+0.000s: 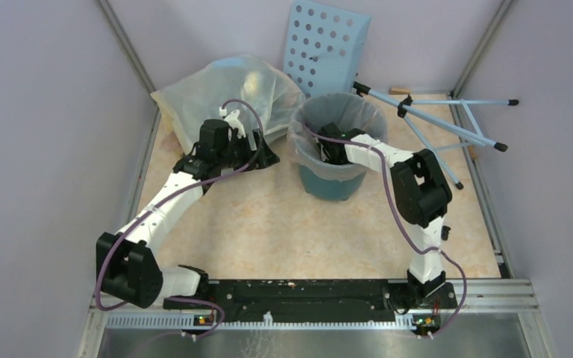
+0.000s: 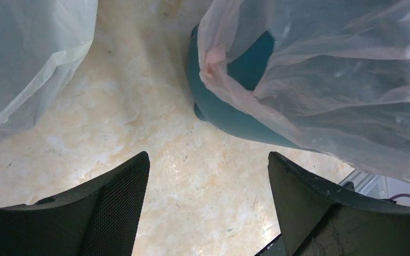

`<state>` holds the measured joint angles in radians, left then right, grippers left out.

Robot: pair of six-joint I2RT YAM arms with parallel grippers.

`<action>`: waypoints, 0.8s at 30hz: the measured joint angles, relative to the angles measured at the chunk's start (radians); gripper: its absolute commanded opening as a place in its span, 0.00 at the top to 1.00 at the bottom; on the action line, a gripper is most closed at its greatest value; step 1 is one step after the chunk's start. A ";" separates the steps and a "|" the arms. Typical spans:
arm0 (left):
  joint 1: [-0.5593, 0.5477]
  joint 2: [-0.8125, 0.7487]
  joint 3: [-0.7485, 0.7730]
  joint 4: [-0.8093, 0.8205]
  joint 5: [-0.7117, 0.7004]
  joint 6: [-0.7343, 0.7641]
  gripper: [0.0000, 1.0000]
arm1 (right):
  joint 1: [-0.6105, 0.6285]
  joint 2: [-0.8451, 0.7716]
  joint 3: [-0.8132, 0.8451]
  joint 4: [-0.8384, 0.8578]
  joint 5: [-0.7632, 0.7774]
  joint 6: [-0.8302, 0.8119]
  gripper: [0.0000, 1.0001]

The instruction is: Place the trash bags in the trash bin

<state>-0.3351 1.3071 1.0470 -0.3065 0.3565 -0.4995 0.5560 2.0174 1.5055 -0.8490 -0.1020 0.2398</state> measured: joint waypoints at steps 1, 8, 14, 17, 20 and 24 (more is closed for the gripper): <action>0.000 0.000 0.000 0.000 0.002 0.001 0.14 | 0.000 0.007 -0.007 -0.001 -0.011 0.001 1.00; 0.006 0.000 0.000 0.007 0.022 0.000 0.14 | 0.000 0.014 -0.013 -0.004 -0.059 0.008 1.00; 0.007 0.000 0.000 0.010 0.036 -0.003 0.14 | 0.000 0.015 -0.012 -0.005 -0.070 0.008 1.00; 0.010 0.000 0.000 0.009 0.040 -0.005 0.14 | 0.000 0.015 -0.010 -0.010 -0.072 0.008 1.00; 0.021 0.000 0.000 0.009 0.046 -0.011 0.14 | 0.002 0.015 -0.007 -0.023 -0.083 0.008 1.00; 0.043 0.003 0.020 0.004 0.051 -0.022 0.14 | 0.016 0.014 -0.006 -0.051 -0.101 0.007 1.00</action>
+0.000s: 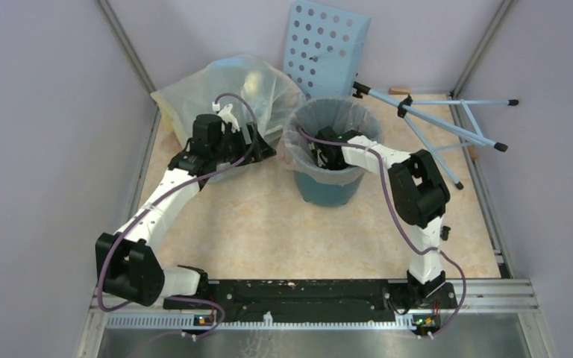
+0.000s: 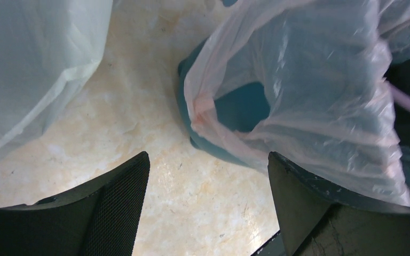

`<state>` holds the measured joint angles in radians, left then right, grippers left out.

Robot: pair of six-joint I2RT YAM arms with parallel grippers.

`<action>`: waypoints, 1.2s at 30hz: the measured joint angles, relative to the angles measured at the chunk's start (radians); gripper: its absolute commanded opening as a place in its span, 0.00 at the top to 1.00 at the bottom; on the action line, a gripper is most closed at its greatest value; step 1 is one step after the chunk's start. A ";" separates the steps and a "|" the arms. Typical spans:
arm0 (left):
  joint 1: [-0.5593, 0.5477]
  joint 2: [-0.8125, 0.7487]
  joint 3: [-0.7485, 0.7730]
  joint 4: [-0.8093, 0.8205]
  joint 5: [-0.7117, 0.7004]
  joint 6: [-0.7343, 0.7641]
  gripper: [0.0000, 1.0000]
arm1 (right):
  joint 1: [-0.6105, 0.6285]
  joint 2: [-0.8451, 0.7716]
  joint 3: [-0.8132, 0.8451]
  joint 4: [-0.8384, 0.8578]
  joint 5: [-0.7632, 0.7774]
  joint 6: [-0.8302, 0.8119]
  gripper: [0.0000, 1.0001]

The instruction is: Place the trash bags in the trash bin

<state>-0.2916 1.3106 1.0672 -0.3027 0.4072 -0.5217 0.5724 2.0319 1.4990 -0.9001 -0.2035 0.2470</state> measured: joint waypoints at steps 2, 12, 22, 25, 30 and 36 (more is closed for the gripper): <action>0.009 0.008 0.022 -0.002 0.002 -0.003 0.14 | 0.010 -0.002 0.000 -0.017 -0.013 0.000 1.00; 0.016 0.024 0.072 -0.005 0.024 -0.013 0.14 | 0.026 -0.032 0.109 -0.126 0.024 -0.008 1.00; 0.022 0.025 0.074 -0.005 0.027 -0.020 0.14 | 0.022 -0.091 0.046 -0.110 0.006 -0.023 1.00; 0.024 0.043 0.076 -0.005 0.033 -0.020 0.15 | 0.022 -0.083 0.031 -0.116 0.000 -0.027 1.00; 0.035 0.128 0.077 -0.006 0.047 -0.030 0.17 | 0.022 -0.039 0.034 -0.111 0.003 -0.027 1.00; 0.043 0.233 0.084 -0.004 0.085 -0.052 0.17 | 0.022 -0.031 0.046 -0.111 0.019 -0.027 1.00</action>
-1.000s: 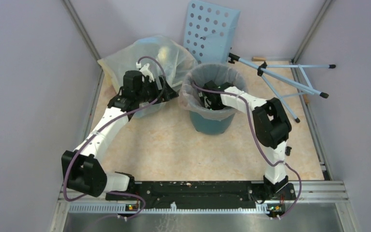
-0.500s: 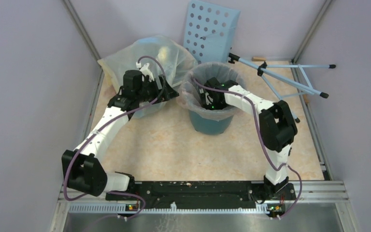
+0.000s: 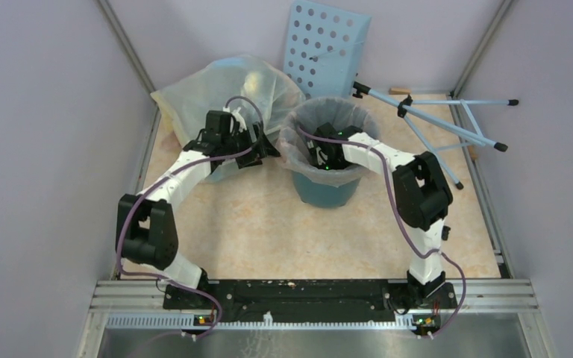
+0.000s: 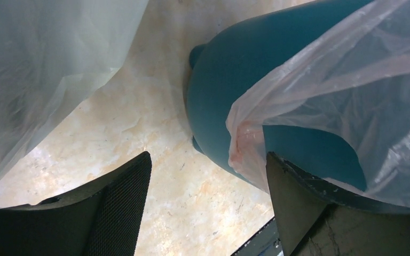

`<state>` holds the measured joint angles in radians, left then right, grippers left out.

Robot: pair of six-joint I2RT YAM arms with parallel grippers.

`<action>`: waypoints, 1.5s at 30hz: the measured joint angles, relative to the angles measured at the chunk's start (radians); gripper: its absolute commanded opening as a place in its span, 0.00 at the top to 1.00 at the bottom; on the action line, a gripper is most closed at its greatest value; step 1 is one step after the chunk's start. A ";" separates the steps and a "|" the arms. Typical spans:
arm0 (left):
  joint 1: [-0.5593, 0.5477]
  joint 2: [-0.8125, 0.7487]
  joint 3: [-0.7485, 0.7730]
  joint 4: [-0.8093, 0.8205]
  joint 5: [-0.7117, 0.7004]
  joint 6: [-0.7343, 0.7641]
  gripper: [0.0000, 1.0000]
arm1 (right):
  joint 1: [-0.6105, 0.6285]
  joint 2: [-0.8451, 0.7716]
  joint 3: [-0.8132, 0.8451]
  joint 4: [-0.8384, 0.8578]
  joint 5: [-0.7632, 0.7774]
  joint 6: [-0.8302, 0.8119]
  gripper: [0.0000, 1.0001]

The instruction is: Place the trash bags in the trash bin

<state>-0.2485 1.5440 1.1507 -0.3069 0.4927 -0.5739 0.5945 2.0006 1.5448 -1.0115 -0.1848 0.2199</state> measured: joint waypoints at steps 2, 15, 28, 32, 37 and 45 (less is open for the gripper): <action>0.000 0.031 0.013 0.000 0.021 -0.005 0.18 | 0.000 -0.004 0.000 0.003 0.002 0.000 1.00; 0.000 0.069 0.023 0.043 0.077 -0.035 0.20 | 0.000 -0.164 -0.042 0.035 -0.002 0.011 0.99; 0.000 0.069 -0.051 0.066 0.087 -0.025 0.23 | 0.000 -0.297 0.133 0.053 0.034 0.009 0.84; 0.000 0.069 -0.053 0.067 0.087 -0.013 0.22 | 0.000 -0.367 0.206 0.064 0.069 0.014 0.66; 0.000 0.064 -0.053 0.044 0.062 0.013 0.14 | -0.005 -0.458 0.272 0.066 0.190 0.038 0.43; 0.000 -0.174 -0.076 -0.014 -0.069 0.034 0.09 | -0.177 -0.575 0.259 0.014 0.343 0.132 0.39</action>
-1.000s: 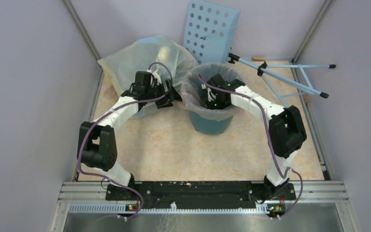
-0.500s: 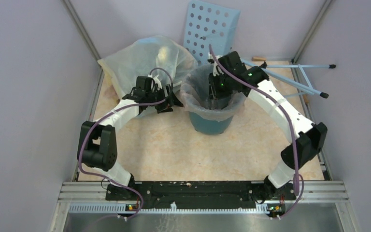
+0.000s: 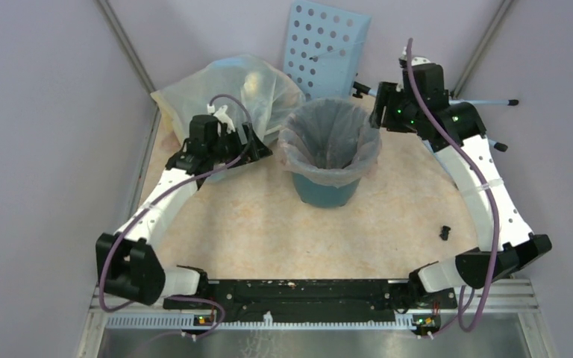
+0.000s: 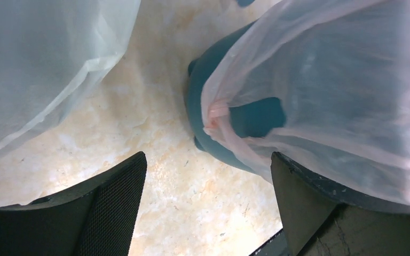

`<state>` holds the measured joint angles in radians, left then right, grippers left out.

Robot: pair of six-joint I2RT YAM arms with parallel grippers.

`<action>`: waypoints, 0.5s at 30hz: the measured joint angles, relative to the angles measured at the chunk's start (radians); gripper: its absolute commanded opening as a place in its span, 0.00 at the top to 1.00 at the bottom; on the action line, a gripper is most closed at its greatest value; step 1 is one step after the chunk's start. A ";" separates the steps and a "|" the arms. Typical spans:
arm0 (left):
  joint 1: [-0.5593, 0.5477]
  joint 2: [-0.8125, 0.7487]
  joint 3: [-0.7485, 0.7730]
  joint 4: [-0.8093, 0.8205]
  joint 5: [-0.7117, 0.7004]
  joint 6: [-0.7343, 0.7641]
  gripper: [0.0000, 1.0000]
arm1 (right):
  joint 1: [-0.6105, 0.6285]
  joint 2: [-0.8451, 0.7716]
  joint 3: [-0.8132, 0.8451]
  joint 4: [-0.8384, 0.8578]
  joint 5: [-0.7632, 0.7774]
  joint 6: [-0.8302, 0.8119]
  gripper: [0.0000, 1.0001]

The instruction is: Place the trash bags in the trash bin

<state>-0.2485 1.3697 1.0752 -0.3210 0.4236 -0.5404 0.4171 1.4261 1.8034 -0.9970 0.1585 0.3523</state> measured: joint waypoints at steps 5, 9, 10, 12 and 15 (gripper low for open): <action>0.000 -0.142 -0.003 -0.039 -0.068 -0.017 0.06 | -0.058 -0.017 -0.040 -0.026 0.004 0.029 0.39; 0.000 -0.230 -0.029 -0.090 -0.121 -0.044 0.02 | -0.060 0.006 -0.055 -0.043 -0.057 0.039 0.40; 0.000 -0.254 -0.035 -0.108 -0.134 -0.049 0.01 | -0.060 0.016 -0.056 -0.047 -0.068 0.042 0.42; 0.000 -0.299 -0.045 -0.137 -0.159 -0.056 0.01 | -0.060 0.037 -0.058 -0.048 -0.085 0.044 0.48; 0.000 -0.381 -0.064 -0.171 -0.208 -0.056 0.01 | -0.060 0.072 -0.063 -0.052 -0.096 0.050 0.57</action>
<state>-0.2485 0.9890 1.0107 -0.4923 0.2157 -0.5961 0.3573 1.4986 1.7409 -1.0492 0.0624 0.4026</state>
